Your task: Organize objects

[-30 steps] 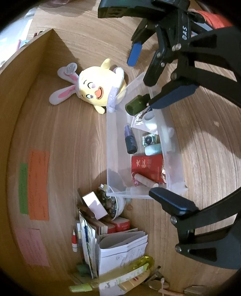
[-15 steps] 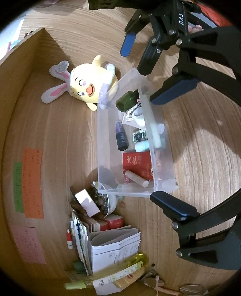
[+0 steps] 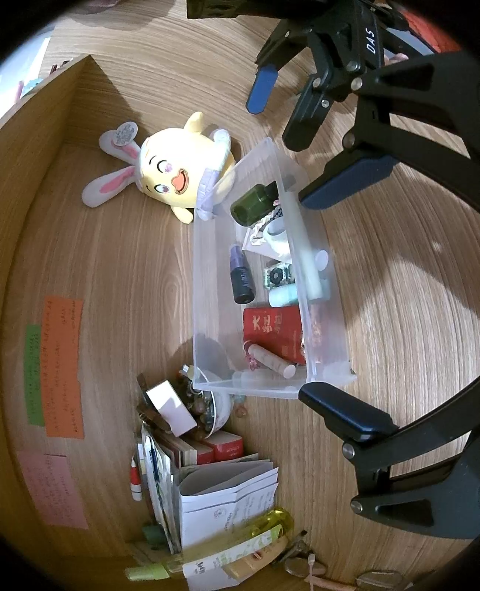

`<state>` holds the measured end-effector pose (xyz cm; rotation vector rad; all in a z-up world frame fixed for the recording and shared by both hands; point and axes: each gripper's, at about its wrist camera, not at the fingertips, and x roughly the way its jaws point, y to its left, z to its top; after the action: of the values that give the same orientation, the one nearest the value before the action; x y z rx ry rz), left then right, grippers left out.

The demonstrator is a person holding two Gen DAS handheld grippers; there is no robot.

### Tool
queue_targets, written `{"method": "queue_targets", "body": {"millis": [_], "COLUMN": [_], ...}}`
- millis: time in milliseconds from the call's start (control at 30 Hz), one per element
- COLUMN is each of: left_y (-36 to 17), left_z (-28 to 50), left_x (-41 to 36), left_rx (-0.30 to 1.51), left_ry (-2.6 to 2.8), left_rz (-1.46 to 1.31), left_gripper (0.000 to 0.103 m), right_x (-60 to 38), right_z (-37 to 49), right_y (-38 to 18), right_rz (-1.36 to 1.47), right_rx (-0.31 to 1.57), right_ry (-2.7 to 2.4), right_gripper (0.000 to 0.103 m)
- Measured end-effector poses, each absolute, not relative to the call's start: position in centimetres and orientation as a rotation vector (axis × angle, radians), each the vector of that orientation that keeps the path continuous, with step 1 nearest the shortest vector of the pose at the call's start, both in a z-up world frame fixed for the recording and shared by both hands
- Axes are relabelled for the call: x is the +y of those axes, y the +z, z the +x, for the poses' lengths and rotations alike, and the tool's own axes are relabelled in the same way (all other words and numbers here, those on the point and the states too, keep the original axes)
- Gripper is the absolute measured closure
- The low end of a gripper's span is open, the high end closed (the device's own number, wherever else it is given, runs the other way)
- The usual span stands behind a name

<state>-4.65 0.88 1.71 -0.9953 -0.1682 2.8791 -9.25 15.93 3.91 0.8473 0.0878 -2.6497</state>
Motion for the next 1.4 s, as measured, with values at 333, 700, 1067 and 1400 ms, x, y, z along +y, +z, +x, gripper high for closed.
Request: {"method": "queue_targets", "body": {"millis": [333, 700, 1067, 1400], "left_y": [1.71, 1.69, 1.72, 1.55], "left_z": [-4.75, -4.69, -4.6, -4.79], "left_x": [0.7, 0.57, 0.74, 0.74], "left_rx": [-0.182, -0.192, -0.186, -0.221], "left_ry": [2.875, 2.874, 2.875, 2.84], "left_rz": [-1.002, -1.008, -1.003, -1.025], "left_gripper": [0.007, 0.007, 0.007, 0.007], "right_x": [15.95, 15.92, 16.04, 16.24], "right_z": [-9.38, -9.35, -9.32, -9.29], "right_y": [3.87, 3.88, 3.85, 3.95], "right_rz": [0.851, 0.852, 0.847, 0.848], "right_rx": [0.085, 0.087, 0.083, 0.073], "right_ry": [-2.647, -2.651, -2.652, -2.654], "right_gripper": [0.0, 0.0, 0.0, 0.0]}}
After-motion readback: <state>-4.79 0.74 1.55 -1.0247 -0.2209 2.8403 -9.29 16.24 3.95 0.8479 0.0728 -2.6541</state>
